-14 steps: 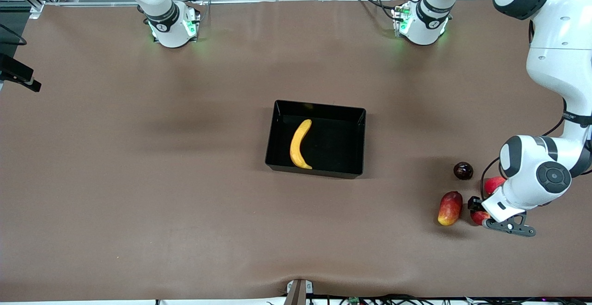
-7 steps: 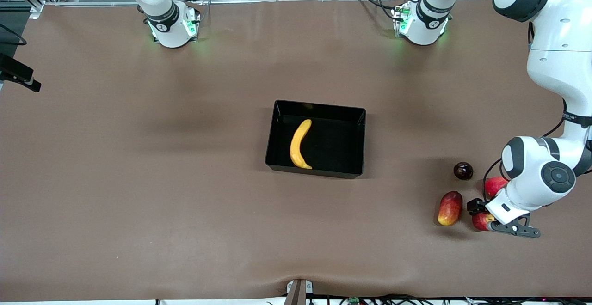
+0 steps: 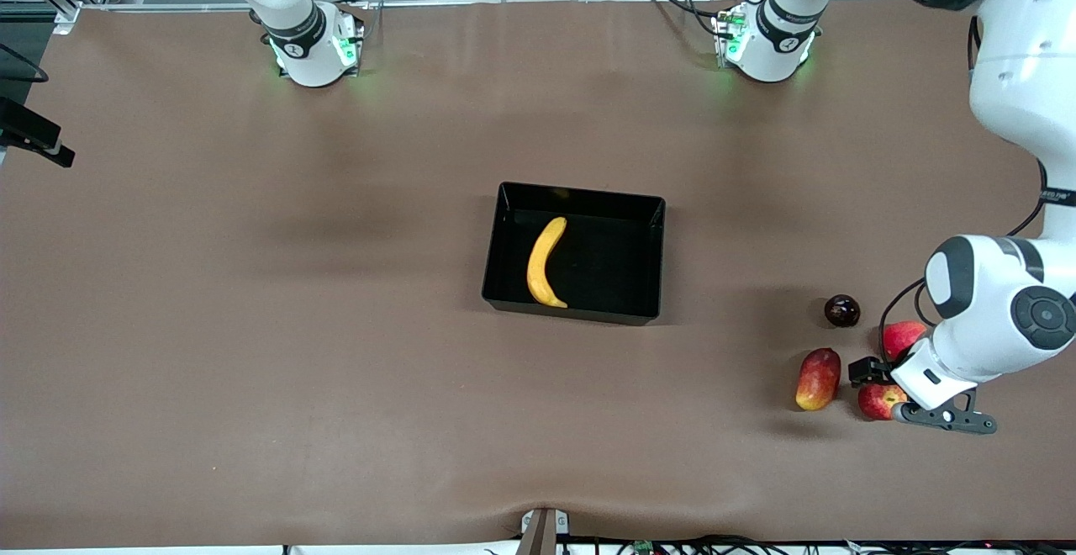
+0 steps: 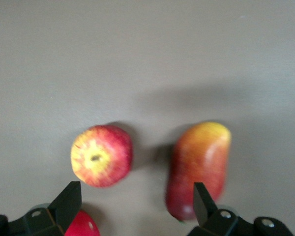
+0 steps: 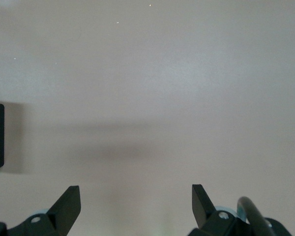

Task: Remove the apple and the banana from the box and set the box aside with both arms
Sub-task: 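Move the left gripper back into the tray over the banana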

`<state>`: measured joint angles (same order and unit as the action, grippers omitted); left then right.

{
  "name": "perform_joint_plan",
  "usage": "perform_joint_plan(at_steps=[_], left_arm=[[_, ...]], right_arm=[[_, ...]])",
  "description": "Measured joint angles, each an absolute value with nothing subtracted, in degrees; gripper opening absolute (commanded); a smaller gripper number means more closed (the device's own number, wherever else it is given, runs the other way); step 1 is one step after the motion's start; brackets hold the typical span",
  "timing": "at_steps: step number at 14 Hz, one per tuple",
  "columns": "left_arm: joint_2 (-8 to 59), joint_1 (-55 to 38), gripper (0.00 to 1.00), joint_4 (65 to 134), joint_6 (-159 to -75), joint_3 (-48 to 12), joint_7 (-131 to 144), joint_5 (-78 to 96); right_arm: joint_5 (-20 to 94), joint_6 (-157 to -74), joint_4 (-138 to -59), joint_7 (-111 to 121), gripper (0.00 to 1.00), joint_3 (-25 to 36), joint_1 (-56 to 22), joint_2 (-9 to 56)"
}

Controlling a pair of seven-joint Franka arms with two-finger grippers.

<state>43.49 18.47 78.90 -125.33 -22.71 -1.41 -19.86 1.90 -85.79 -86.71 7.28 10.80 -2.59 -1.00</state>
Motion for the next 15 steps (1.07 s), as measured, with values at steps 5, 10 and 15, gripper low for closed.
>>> perform_joint_plan(at_steps=[5, 10, 15], left_arm=[[37.53, 18.28, 1.0, 82.96, -116.77, -29.91, 2.06, -18.21], [35.5, 15.91, 1.0, 88.86, -114.89, -39.91, 17.3, -18.08], [35.57, 1.22, 1.0, 90.58, -115.02, -40.79, 38.07, -23.82]], right_arm=[[1.9, -85.79, -86.71, 7.28, 1.0, 10.82, -2.58, -0.98], [1.9, -85.85, -86.71, 7.28, 1.0, 10.83, -2.57, -0.87], [1.9, -86.1, -86.72, 7.28, 1.0, 10.85, -2.56, -0.12]])
